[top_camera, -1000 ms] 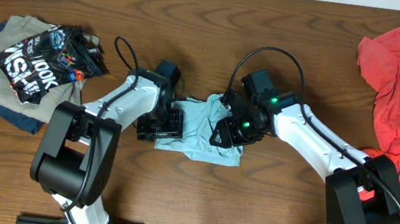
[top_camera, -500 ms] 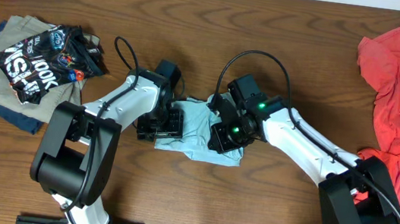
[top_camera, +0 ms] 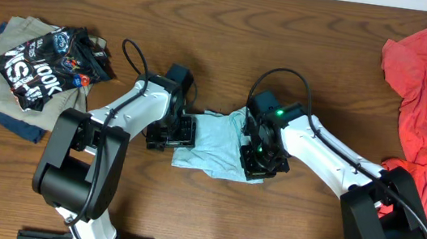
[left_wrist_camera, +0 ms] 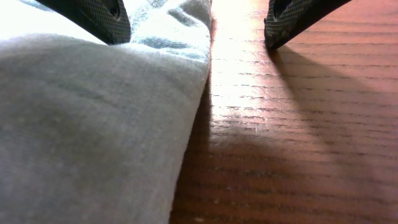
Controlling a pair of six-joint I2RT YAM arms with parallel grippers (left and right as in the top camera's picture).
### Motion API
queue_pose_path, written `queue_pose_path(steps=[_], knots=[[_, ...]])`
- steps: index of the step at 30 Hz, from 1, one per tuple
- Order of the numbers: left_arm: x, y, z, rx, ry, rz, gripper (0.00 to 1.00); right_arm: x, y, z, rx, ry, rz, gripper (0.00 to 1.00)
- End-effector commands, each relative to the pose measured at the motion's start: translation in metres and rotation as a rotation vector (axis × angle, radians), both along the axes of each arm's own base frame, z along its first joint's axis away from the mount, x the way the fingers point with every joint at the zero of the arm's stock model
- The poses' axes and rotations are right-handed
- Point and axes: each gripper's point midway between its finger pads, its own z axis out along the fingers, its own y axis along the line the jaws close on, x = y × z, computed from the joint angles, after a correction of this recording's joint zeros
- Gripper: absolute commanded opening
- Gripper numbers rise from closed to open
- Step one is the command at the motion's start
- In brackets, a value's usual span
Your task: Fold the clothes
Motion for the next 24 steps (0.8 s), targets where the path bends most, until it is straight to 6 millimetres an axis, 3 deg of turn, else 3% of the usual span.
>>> queue_pose_path(steps=[1, 3, 8, 13, 18, 24], knots=[[-0.011, 0.007, -0.007, 0.033, 0.034, 0.003, 0.70, 0.009, -0.005, 0.004, -0.019, -0.040, -0.024, 0.09], [-0.012, 0.007, -0.008, 0.034, 0.037, 0.003, 0.70, 0.016, -0.006, 0.009, -0.014, -0.048, -0.039, 0.09], [-0.012, 0.007, -0.008, 0.033, 0.036, 0.003, 0.70, 0.049, 0.003, 0.049, 0.052, -0.151, 0.022, 0.14], [-0.010, 0.007, -0.008, 0.032, 0.030, 0.003, 0.70, 0.088, 0.028, 0.077, 0.147, -0.333, 0.105, 0.36], [-0.011, 0.007, -0.008, 0.032, 0.031, 0.003, 0.70, 0.113, 0.023, 0.067, 0.080, -0.423, 0.072, 0.36], [-0.012, 0.007, -0.009, 0.033, 0.033, 0.003, 0.70, 0.124, 0.008, 0.031, -0.047, -0.410, 0.071, 0.36]])
